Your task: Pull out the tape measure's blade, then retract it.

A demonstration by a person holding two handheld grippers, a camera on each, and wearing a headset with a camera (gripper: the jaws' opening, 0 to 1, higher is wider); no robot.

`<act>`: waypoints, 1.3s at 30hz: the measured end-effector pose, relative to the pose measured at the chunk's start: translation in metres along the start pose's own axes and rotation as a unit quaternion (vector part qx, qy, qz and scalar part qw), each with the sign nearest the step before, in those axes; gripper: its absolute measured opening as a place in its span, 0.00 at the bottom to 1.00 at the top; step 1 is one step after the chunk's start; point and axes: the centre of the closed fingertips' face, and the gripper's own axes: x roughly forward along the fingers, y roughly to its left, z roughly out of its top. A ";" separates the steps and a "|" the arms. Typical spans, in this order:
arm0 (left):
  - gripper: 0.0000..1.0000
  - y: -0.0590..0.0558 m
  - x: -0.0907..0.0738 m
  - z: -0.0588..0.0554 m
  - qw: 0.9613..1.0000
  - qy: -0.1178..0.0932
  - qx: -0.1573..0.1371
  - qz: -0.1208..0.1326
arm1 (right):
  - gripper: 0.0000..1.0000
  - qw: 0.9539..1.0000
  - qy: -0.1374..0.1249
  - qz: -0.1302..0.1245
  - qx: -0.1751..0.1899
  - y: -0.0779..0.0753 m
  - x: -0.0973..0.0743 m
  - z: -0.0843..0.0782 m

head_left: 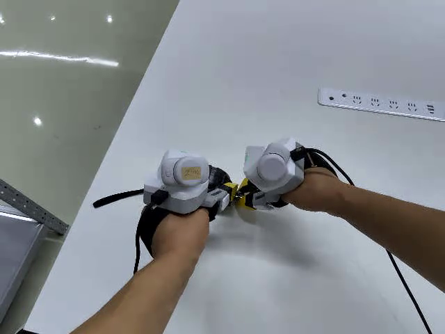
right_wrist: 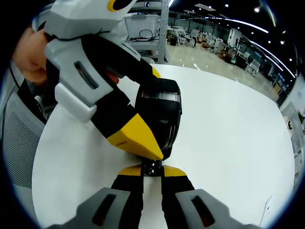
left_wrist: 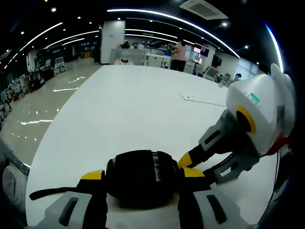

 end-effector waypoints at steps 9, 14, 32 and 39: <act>0.56 0.000 0.000 0.000 1.000 0.001 -0.001 -0.001 | 0.13 1.000 0.004 0.004 -0.007 0.001 0.001 0.001; 0.56 0.000 0.000 -0.001 1.000 0.001 -0.001 -0.001 | 0.13 1.000 0.004 0.005 -0.010 0.001 0.002 0.001; 0.57 0.000 -0.001 0.000 1.000 -0.002 -0.006 0.000 | 0.13 1.000 0.009 0.012 -0.009 0.001 0.002 0.002; 0.58 0.000 -0.001 0.001 1.000 -0.004 -0.006 0.000 | 0.14 1.000 0.010 0.007 -0.004 0.001 0.002 0.001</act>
